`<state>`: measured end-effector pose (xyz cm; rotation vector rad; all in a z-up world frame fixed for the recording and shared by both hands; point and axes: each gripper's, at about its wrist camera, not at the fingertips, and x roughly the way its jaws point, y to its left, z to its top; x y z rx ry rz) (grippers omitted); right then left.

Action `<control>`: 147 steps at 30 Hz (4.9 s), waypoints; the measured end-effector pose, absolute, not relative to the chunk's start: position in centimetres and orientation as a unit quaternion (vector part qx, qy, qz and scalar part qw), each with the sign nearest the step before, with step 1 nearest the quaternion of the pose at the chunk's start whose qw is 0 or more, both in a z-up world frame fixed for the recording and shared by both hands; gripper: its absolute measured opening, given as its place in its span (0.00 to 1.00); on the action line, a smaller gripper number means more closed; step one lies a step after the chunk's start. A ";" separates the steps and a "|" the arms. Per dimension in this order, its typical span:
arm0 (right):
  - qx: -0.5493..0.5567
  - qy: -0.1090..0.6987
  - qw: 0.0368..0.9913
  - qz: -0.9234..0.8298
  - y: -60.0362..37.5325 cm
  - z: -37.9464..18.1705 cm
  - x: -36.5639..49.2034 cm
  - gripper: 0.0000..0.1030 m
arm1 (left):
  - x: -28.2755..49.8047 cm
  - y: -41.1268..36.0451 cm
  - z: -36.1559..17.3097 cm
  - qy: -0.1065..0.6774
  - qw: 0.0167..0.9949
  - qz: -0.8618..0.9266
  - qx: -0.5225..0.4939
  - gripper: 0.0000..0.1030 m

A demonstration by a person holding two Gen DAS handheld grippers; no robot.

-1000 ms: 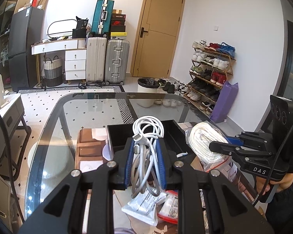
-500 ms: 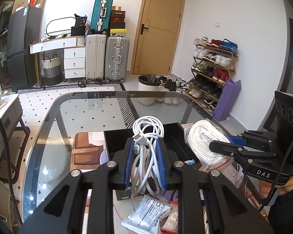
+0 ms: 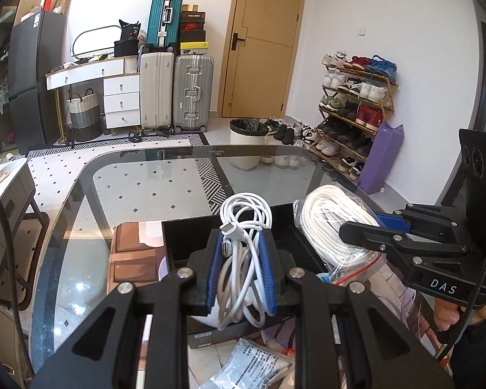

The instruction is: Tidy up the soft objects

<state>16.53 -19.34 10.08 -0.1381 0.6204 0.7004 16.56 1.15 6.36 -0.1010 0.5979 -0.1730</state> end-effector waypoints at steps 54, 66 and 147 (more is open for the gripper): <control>-0.081 0.325 0.886 0.321 -16.0 5.9 20.1 0.18 | 20.5 -1.0 3.2 0.326 0.943 -0.069 -0.009 0.23; -0.081 0.287 0.903 0.310 -18.3 8.1 17.3 0.53 | 18.7 -0.7 5.0 0.316 0.945 -0.085 -0.024 0.47; -0.092 0.419 0.844 0.322 -22.9 1.8 12.9 0.99 | 10.7 0.8 -1.0 0.392 0.919 -0.019 -0.023 1.00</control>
